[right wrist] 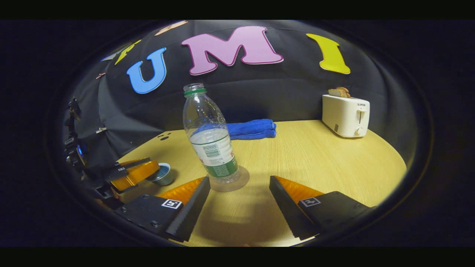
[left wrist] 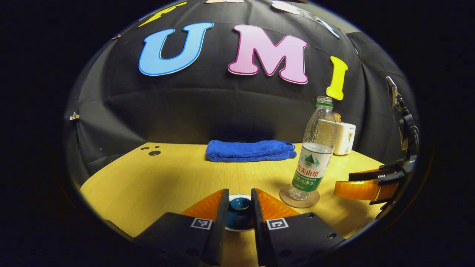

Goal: Open the teacup lid with one hand, grasp the water bottle and pour water into the teacup with the other hand; after pouring, place the water bottle on the coaster and then close the teacup lid.

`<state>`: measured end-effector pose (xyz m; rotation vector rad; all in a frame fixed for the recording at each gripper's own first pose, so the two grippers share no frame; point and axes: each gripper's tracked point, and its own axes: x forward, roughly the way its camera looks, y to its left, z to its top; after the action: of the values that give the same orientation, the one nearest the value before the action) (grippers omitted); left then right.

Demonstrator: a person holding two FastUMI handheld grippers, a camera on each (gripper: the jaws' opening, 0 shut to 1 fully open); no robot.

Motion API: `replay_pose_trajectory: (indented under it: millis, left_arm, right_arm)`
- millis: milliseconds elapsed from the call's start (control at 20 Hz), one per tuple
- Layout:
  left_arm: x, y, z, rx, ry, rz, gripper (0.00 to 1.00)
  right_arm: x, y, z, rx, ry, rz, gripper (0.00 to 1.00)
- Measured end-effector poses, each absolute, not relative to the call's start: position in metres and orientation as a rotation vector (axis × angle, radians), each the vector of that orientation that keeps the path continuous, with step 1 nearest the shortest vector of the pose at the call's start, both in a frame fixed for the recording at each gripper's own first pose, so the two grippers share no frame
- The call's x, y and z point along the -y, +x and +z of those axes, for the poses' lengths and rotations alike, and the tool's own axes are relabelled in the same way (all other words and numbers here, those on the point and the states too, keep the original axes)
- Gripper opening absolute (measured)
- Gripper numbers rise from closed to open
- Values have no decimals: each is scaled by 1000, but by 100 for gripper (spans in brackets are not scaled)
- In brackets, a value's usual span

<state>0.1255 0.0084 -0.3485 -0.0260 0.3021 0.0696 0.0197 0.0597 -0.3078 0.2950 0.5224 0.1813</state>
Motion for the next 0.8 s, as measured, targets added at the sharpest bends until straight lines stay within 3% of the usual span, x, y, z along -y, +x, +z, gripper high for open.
replay_pose_trajectory:
  millis: [50,100,250,500,550,800]
  left_arm:
    - [-9,125,-349,-303,-23,73,48]
    - [-8,124,-346,-302,-20,77,45]
    - [-10,112,-327,-301,-11,88,69]
    - [-20,83,-247,-273,-3,113,80]
    - [-22,77,-231,-270,2,119,93]
    - [-21,57,-139,-232,-16,137,93]
  right_arm:
    - [-59,19,-305,-518,288,184,99]
    - [-60,18,-302,-515,281,188,99]
    - [-61,16,-280,-494,252,213,99]
    - [-60,11,-189,-413,214,246,99]
    - [-59,10,-169,-396,214,250,99]
    - [-43,1,-81,-321,177,225,99]
